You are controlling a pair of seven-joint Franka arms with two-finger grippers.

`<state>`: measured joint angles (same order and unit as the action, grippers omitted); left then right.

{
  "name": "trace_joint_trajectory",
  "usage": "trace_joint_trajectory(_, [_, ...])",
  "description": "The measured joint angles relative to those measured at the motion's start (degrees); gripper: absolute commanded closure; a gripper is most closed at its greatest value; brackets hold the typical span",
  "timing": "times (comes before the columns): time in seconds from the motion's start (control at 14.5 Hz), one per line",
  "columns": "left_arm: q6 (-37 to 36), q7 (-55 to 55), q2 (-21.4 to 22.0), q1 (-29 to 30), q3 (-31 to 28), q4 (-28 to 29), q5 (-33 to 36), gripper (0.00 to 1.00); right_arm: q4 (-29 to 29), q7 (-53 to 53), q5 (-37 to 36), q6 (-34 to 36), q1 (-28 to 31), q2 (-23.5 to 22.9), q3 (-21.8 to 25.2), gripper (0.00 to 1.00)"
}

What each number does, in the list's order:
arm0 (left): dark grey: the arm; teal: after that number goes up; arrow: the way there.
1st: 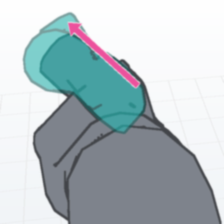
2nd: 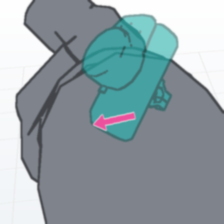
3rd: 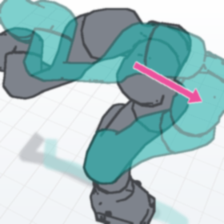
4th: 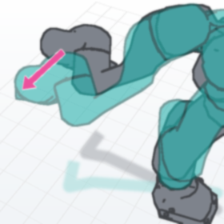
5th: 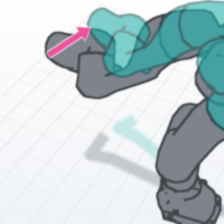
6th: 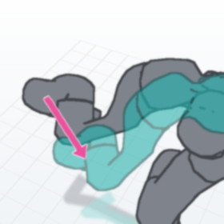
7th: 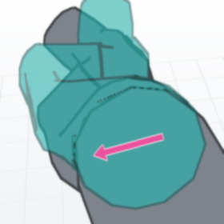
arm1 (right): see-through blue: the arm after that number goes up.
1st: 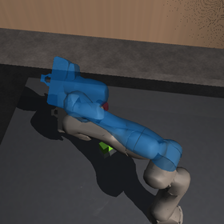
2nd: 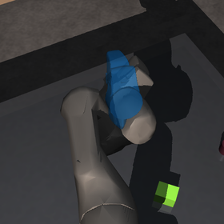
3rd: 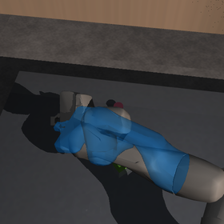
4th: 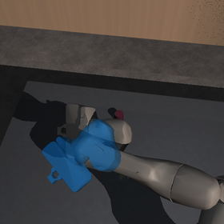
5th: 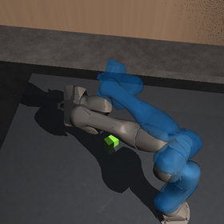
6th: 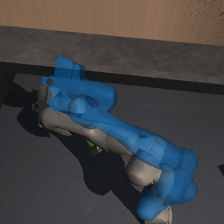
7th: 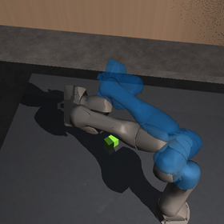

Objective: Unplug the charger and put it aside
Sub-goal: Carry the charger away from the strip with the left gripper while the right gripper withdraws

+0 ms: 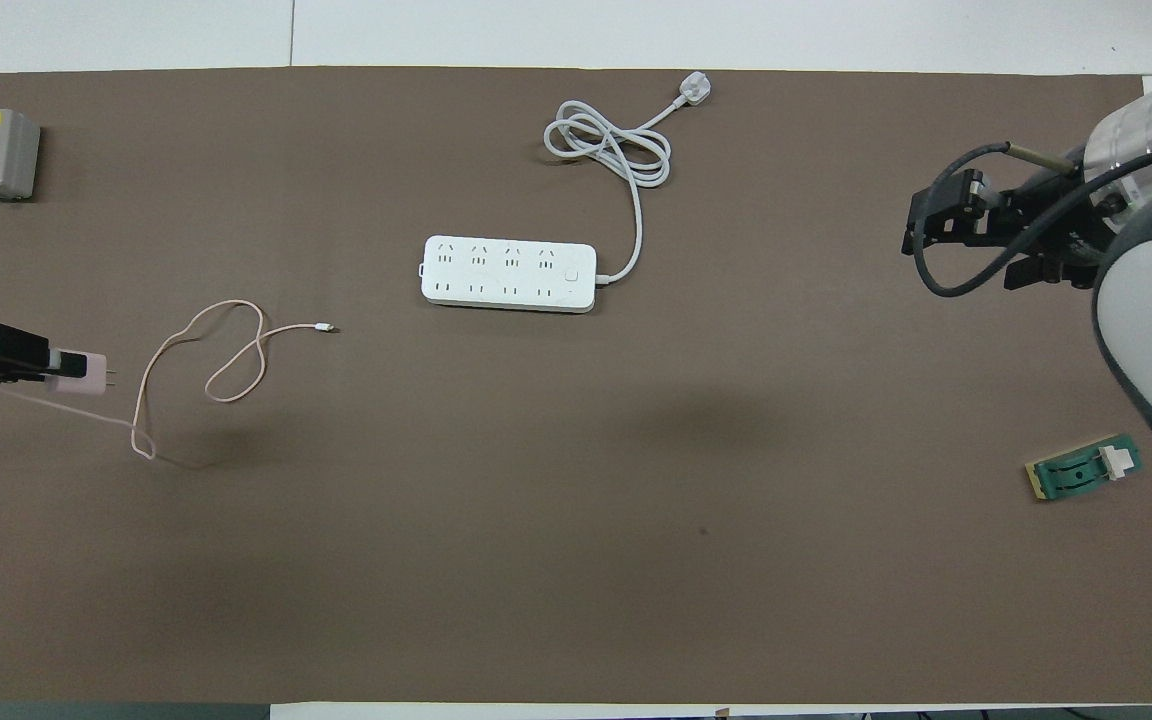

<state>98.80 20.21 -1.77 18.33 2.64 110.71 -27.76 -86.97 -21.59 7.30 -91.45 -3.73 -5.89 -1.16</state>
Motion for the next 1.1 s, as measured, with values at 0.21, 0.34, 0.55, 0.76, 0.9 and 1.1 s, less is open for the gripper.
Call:
trace_joint_trajectory(0.21, [3.0,4.0,0.9,0.0,0.3,5.5,-6.2,0.97,-0.9,1.1,-0.4,3.0,-0.6,2.3,0.9,0.00])
trace_joint_trajectory(0.34, [5.3,7.2,1.1,0.0,0.3,8.6,-8.0,0.97,-2.8,1.3,-0.9,4.4,-1.4,4.7,1.2,0.00])
trace_joint_trajectory(0.55, [8.0,14.6,0.7,0.0,0.3,13.4,-11.4,0.92,-5.1,1.8,-1.6,6.5,-2.4,7.6,2.1,0.00])
trace_joint_trajectory(0.76, [8.8,21.0,-1.2,0.0,0.1,16.9,-12.9,0.88,-5.4,10.5,-4.6,3.4,-2.4,7.7,2.6,0.00])
trace_joint_trajectory(0.9, [8.8,25.2,-3.1,0.1,-0.1,17.7,-13.8,0.85,-5.8,13.0,-5.4,2.3,-2.4,7.6,3.0,0.00])
trace_joint_trajectory(1.1, [8.8,28.3,-4.4,0.6,-0.3,18.1,-14.2,0.76,-5.8,13.8,-5.4,2.1,-1.9,6.3,3.8,0.00])
